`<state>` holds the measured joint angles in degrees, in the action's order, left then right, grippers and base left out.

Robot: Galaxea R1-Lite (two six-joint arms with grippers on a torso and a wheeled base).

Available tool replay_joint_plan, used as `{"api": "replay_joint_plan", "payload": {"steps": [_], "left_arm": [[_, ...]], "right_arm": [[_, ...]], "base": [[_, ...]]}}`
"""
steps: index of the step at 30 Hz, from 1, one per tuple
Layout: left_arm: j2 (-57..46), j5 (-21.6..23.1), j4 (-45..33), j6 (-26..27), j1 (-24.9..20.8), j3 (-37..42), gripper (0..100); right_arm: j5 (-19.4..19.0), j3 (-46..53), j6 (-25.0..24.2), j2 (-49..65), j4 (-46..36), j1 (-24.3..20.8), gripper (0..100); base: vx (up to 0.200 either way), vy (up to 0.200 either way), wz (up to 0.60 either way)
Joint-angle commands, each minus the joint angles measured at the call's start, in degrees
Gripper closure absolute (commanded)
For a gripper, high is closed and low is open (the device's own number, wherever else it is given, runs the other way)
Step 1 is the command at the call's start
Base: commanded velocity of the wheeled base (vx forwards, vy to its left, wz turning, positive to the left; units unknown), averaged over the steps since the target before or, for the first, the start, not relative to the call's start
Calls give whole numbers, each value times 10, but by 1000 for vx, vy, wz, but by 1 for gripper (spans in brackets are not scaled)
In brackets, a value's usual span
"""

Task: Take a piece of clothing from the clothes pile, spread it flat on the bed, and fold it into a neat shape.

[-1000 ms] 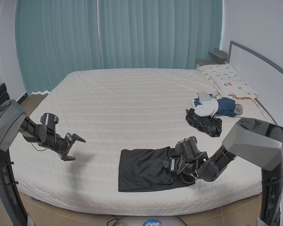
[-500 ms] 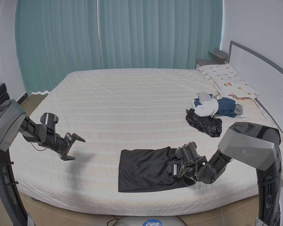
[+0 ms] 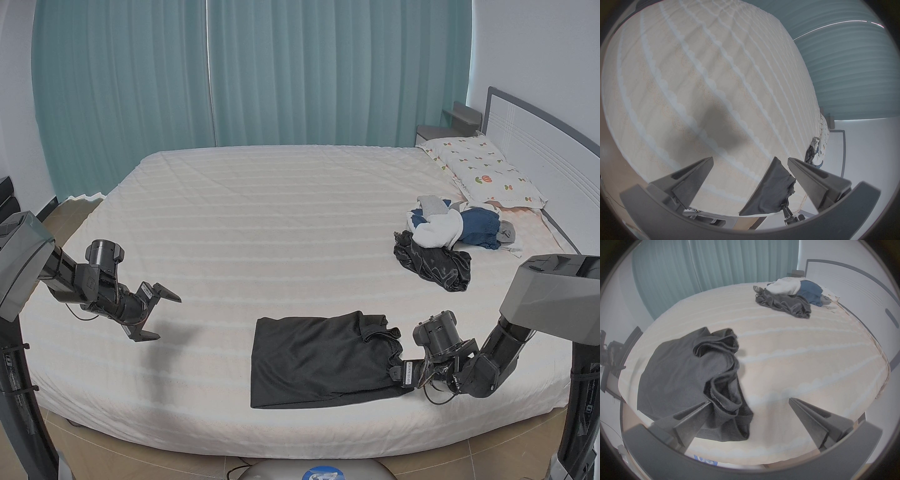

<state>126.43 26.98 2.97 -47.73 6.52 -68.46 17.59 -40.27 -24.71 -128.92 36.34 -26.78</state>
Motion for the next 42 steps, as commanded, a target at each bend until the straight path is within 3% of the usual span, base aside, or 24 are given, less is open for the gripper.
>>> {"api": "replay_joint_plan", "payload": {"steps": [1, 9, 14, 18, 19, 25, 30, 42], "left_arm": [[1, 0, 0, 0, 0, 0, 0], [1, -1, 0, 0, 0, 0, 0], [1, -1, 0, 0, 0, 0, 0], [1, -1, 0, 0, 0, 0, 0], [1, -1, 0, 0, 0, 0, 0], [2, -3, 1, 0, -1, 0, 0], [3, -3, 0, 0, -1, 0, 0], [5, -3, 1, 0, -2, -1, 0]], "right_arm": [[-2, 50, 0, 21, 39, 18, 0], [-17, 94, 1, 46, 115, 28, 0], [-19, 99, 0, 75, 120, 42, 0], [-56, 91, -10, 104, 126, 42, 0], [-77, 78, -33, 110, 141, 38, 0], [-104, 16, -82, 79, 139, 21, 0], [-140, -43, -153, 3, 136, -1, 0], [-158, -119, -202, -63, 102, -37, 0]], "base": [[0, 0, 0], [0, 0, 0], [0, 0, 0], [0, 0, 0], [0, 0, 0], [0, 0, 0], [0, 0, 0], [0, 0, 0]]}}
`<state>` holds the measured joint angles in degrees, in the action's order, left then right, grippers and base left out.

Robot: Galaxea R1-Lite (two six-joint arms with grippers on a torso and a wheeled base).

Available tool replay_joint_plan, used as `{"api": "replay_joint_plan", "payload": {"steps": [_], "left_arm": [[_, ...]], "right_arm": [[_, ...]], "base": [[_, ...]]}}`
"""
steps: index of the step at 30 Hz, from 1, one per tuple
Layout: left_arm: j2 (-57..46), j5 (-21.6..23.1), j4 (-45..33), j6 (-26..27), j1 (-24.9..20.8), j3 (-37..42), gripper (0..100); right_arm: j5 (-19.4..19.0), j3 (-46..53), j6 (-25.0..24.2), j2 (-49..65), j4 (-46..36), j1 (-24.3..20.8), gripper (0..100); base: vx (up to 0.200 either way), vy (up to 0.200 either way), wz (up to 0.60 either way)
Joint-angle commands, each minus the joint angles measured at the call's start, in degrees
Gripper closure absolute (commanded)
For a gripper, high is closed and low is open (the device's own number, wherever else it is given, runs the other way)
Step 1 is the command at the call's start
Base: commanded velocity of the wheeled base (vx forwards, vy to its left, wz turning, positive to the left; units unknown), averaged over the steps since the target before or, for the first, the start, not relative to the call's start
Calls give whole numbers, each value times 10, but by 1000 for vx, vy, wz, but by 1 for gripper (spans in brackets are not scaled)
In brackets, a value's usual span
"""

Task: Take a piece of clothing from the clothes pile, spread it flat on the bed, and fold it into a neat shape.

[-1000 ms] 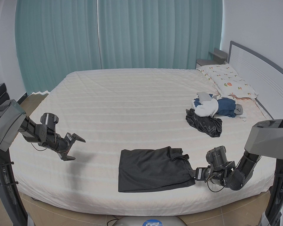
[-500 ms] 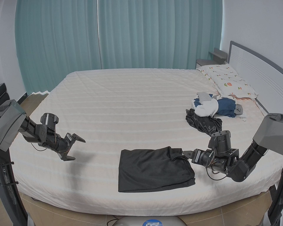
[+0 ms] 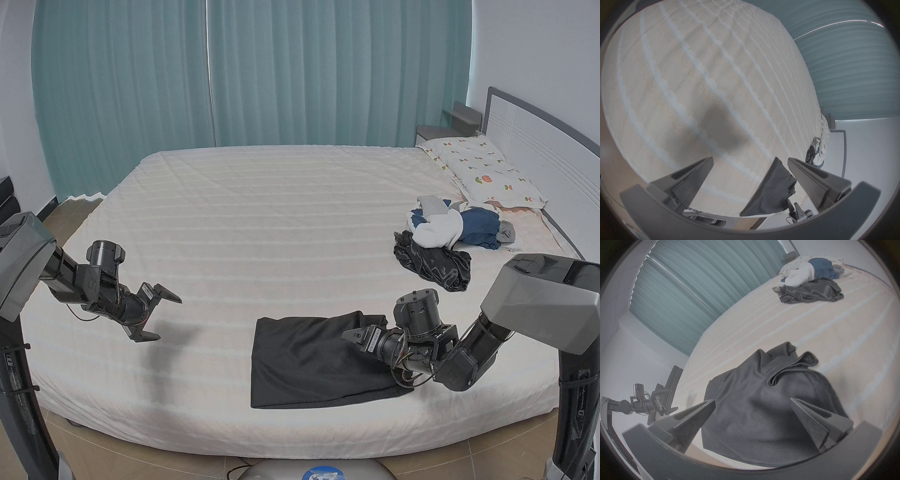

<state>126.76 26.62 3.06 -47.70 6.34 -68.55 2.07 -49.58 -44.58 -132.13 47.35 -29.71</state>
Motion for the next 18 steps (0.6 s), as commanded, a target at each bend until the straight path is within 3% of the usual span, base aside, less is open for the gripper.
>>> {"api": "replay_joint_plan", "payload": {"steps": [1, 11, 18], "left_arm": [[2, 0, 0, 0, 0, 0, 0], [2, 0, 0, 0, 0, 0, 0], [2, -6, 0, 8, 0, 1, 0]], "right_arm": [[-3, -32, -3, -34, -9, -8, 0], [3, -152, 4, -99, -43, 19, 0], [7, -208, 8, -130, -36, 72, 0]], "base": [[0, 0, 0], [0, 0, 0], [0, 0, 0]]}}
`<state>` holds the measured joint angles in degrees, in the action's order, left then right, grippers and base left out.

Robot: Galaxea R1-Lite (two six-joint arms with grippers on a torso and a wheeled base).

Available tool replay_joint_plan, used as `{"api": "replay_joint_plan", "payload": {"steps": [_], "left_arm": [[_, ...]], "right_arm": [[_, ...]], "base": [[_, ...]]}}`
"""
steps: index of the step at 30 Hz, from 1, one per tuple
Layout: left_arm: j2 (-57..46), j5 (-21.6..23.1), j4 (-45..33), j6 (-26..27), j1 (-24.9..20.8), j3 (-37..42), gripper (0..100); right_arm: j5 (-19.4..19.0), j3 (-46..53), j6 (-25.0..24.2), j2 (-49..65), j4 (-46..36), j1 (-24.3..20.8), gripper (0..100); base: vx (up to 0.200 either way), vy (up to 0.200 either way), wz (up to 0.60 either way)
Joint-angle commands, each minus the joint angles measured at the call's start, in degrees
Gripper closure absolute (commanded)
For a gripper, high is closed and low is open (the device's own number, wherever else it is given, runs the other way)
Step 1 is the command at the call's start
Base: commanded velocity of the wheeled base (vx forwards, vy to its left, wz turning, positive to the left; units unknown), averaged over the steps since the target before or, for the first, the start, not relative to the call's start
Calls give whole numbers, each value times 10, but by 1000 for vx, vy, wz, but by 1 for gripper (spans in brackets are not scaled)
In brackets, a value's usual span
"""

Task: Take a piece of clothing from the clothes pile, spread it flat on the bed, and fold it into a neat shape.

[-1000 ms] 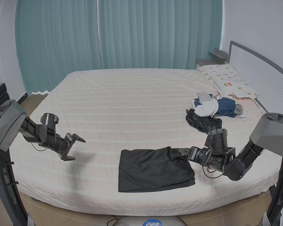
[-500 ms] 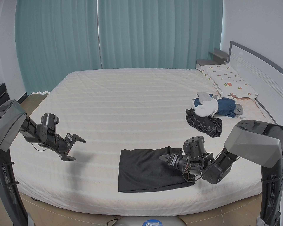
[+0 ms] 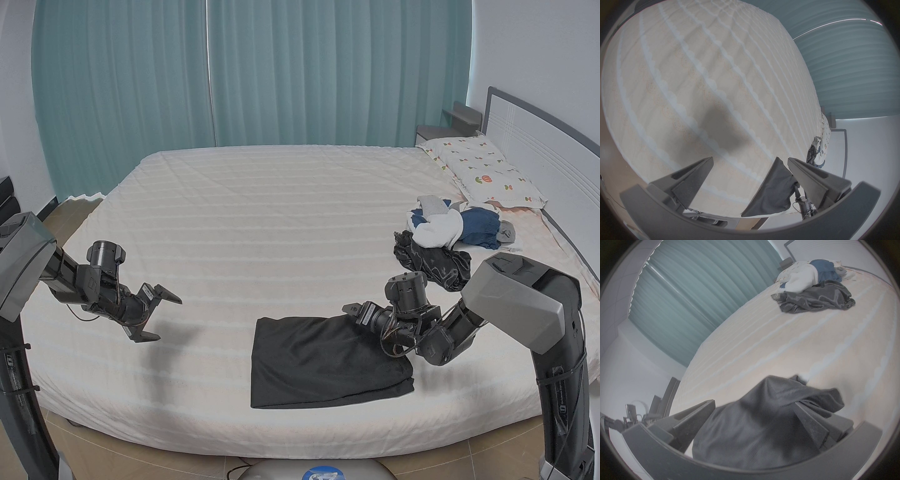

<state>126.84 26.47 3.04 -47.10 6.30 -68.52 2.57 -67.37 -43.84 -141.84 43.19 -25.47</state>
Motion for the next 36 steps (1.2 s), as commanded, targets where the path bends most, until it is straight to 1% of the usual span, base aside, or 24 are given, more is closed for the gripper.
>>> {"api": "replay_joint_plan", "payload": {"steps": [1, 2, 7, 12, 16, 17, 18, 19, 20, 23, 29, 30, 33, 36], "left_arm": [[1, -5, 0, 2, 0, 1, 0], [2, -6, 0, 2, 0, 1, 0], [2, -6, 0, 2, 0, 1, 0], [2, -6, 0, 2, -1, 1, 0], [2, -7, 0, 2, 0, 1, 0], [2, -7, 0, 2, -1, 1, 0], [2, -7, 0, 2, -1, 1, 0], [2, -6, 0, 2, 0, 1, 0], [2, -7, 0, 2, -1, 1, 0], [2, -7, 0, 2, -1, 1, 0], [2, -7, 0, 2, -1, 1, 0], [2, -7, 0, 2, -1, 1, 0], [2, -7, 0, 2, -1, 1, 0], [2, -7, 0, 2, -1, 1, 0]], "right_arm": [[2, -30, 1, -33, 6, 30, 0], [2, -30, -1, -34, 10, 39, 0], [2, -22, -4, -40, 44, 51, 0], [2, -15, 2, -34, 50, 58, 0], [2, -2, 33, -19, 50, 79, 0], [0, 7, 52, -14, 50, 87, 0], [0, 7, 52, -14, 50, 87, 0], [-5, 13, 68, -13, 51, 93, 0], [-6, 14, 75, -17, 52, 96, 0], [-9, 7, 76, -24, 52, 98, 0], [-37, -13, 76, -54, 69, 94, 0], [-39, -16, 75, -56, 70, 93, 100], [-40, -38, 75, -67, 66, 94, 100], [-39, -38, 75, -70, 69, 96, 100]], "base": [[0, 0, 0], [0, 0, 0], [0, 0, 0], [0, 0, 0], [0, 0, 0], [0, 0, 0], [0, 0, 0], [0, 0, 0], [0, 0, 0], [0, 0, 0], [0, 0, 0], [0, 0, 0], [0, 0, 0], [0, 0, 0]]}}
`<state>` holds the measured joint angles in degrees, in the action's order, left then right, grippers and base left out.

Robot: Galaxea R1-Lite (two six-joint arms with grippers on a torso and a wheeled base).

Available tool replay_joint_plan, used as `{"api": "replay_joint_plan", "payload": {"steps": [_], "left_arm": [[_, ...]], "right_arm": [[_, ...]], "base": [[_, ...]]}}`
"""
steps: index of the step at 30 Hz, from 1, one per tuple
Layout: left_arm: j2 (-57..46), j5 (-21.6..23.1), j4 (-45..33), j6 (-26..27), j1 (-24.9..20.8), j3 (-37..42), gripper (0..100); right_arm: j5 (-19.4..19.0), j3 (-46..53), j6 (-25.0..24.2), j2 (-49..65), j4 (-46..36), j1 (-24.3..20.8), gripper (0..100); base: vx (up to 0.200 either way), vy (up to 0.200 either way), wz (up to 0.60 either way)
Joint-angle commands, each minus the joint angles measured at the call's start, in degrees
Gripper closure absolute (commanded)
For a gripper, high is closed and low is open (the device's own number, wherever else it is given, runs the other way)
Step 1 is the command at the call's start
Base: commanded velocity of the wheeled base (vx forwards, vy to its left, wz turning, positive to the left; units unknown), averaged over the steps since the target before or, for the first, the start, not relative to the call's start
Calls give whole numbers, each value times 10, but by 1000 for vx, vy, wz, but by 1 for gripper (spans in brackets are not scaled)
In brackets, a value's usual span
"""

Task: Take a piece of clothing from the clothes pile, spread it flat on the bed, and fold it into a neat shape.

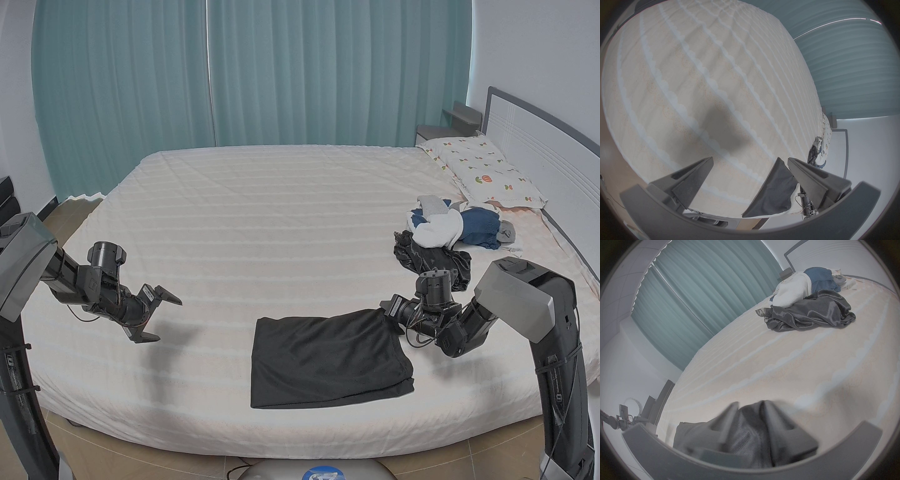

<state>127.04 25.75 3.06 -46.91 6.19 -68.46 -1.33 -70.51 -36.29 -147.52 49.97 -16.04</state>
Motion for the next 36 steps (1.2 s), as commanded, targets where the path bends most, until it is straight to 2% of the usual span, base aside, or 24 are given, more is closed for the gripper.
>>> {"api": "replay_joint_plan", "payload": {"steps": [1, 29, 30, 34, 36], "left_arm": [[1, 0, 0, 0, 0, 0, 0], [1, -1, 0, 1, 0, 1, 0], [1, -1, 0, 0, 0, 1, 0], [1, 0, 0, 0, 0, 1, 0], [1, 0, -1, 0, 0, 1, 0]], "right_arm": [[0, -5, -2, -12, 2, 2, 100], [13, 20, -7, 5, 6, 21, 100], [13, 20, -7, 5, 7, 21, 0], [14, 31, -6, 12, 32, 21, 0], [7, 73, 2, 36, 51, 23, 0]], "base": [[0, 0, 0], [0, 0, 0], [0, 0, 0], [0, 0, 0], [0, 0, 0]]}}
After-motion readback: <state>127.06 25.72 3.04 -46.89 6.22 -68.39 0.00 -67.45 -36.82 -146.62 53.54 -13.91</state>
